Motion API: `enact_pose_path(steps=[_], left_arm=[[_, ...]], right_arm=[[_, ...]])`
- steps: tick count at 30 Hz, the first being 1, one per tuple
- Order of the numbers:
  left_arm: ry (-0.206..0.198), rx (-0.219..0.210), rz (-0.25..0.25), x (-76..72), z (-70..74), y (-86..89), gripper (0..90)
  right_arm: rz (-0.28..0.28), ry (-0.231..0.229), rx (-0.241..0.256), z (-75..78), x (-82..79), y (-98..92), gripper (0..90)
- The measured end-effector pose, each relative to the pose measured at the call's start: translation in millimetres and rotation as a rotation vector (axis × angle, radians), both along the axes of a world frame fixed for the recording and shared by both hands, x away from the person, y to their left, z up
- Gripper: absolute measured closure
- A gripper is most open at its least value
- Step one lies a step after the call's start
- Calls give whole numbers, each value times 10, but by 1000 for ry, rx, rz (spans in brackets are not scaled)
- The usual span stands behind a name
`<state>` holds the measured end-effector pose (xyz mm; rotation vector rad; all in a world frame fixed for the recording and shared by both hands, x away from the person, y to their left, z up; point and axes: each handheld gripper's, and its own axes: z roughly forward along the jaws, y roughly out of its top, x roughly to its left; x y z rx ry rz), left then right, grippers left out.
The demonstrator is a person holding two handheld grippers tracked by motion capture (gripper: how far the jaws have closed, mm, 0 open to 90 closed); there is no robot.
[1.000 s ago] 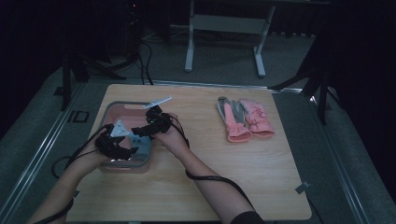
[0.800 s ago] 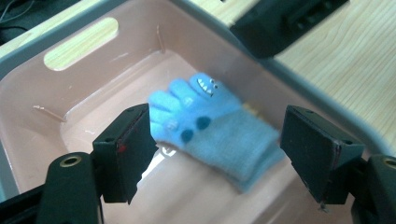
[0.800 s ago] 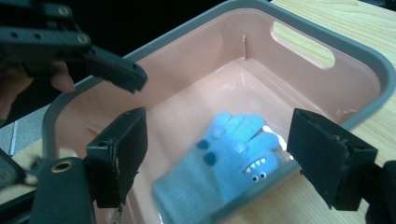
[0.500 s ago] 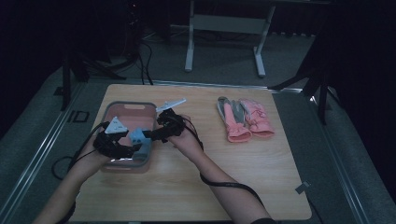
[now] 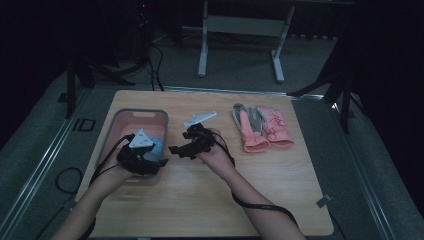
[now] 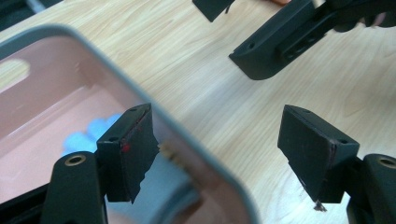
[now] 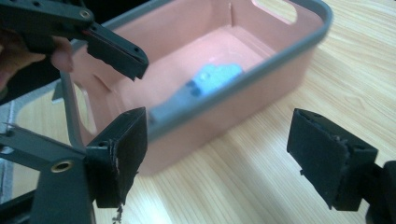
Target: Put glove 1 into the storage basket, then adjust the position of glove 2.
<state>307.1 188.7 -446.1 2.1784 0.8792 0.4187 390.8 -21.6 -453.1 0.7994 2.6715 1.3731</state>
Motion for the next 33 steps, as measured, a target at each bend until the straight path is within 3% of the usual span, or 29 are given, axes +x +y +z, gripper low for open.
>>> enact_pose_path(steps=[6, 8, 11, 14, 16, 19, 21, 24, 29, 31, 33], left_arm=[[-10, -45, -38, -66, -9, -223, 273], [-27, -31, -35, -93, -11, -300, 277], [-36, -31, -45, -110, -12, -370, 275], [-54, -65, -46, -144, -14, -501, 267], [-45, -86, -42, -168, -30, -601, 209], [-41, -76, -41, -214, -68, -730, 175], [-30, -78, -59, -244, -123, -818, 134], [1, -105, -126, -274, -267, -929, 20], [-53, -101, -106, -356, -541, -1070, 18], [-61, -126, -102, -375, -627, -1105, 18], [-58, -177, -113, -396, -715, -1141, 18]], right_arm=[[-9, -13, -29, -42, -47, -251, 191], [-10, -47, -55, -58, -69, -339, 190], [-12, -59, -66, -67, -86, -434, 189], [-26, -80, -76, -79, -106, -604, 169], [-35, -83, -66, -74, -115, -690, 153], [-50, -65, -60, -64, -139, -813, 153], [-49, -62, -51, -69, -153, -901, 151], [-59, -38, -30, -80, -154, -1036, 138], [-89, -56, 4, -93, -158, -1279, 99], [-129, -97, -5, -106, -163, -1377, 99], [-153, -103, -14, -113, -142, -1511, 192]])
